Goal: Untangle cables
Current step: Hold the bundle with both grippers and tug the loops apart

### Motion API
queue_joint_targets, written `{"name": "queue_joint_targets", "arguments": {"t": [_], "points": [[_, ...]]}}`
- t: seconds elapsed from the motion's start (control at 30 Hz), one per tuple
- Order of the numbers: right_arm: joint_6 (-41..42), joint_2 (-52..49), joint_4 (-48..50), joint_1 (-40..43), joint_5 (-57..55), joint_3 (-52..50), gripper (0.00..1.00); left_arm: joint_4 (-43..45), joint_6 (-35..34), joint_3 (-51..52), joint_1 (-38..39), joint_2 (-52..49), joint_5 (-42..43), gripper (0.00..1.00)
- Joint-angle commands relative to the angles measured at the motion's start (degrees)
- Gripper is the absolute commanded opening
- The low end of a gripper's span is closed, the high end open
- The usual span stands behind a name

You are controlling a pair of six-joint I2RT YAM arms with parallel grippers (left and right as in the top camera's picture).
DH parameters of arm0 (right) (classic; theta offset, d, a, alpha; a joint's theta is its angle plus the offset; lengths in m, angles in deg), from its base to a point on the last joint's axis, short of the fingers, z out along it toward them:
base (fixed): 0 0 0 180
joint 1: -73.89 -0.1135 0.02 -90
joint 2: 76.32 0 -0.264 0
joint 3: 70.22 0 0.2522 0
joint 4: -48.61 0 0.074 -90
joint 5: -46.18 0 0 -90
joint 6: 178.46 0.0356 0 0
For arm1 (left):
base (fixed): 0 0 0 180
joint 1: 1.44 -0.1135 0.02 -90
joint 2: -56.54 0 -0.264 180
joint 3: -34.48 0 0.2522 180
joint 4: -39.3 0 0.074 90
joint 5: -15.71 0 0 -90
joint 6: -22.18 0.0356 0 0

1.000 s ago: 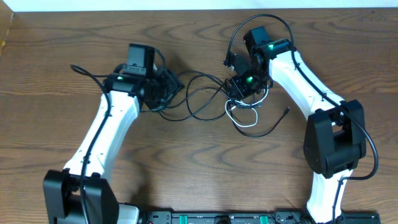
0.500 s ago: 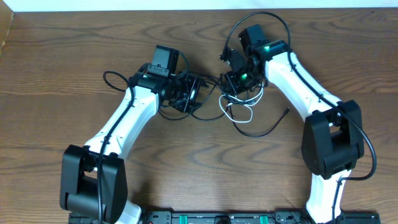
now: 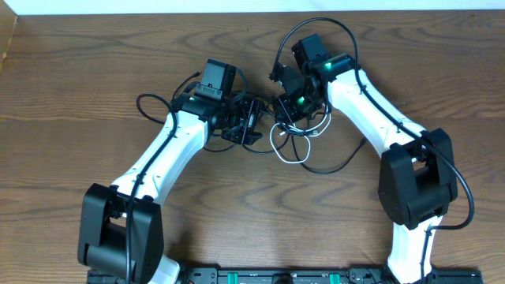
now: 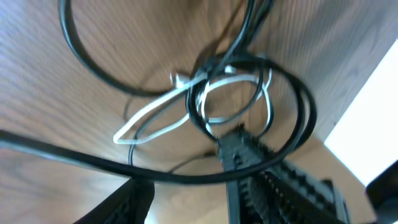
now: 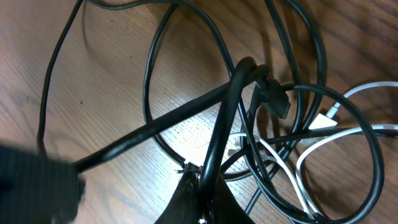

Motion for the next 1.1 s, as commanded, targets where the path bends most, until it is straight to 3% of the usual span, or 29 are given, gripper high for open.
{"name": "queue_joint_targets", "arguments": {"t": [0.0, 0.13, 1.07], "points": [[0.76, 0.07, 0.33, -0.92, 0.87, -0.02, 0.01, 0.37, -1.68, 0.13, 0.04, 0.26, -11.47, 0.57], [0.76, 0.07, 0.35, -2.01, 0.83, -0.02, 0.01, 0.74, -3.45, 0.13, 0.09, -0.44, -15.28, 0.57], [0.72, 0.07, 0.35, -3.23, 0.83, -0.02, 0.01, 6.64, -3.58, 0.13, 0.09, -3.34, -19.02, 0.57]]}}
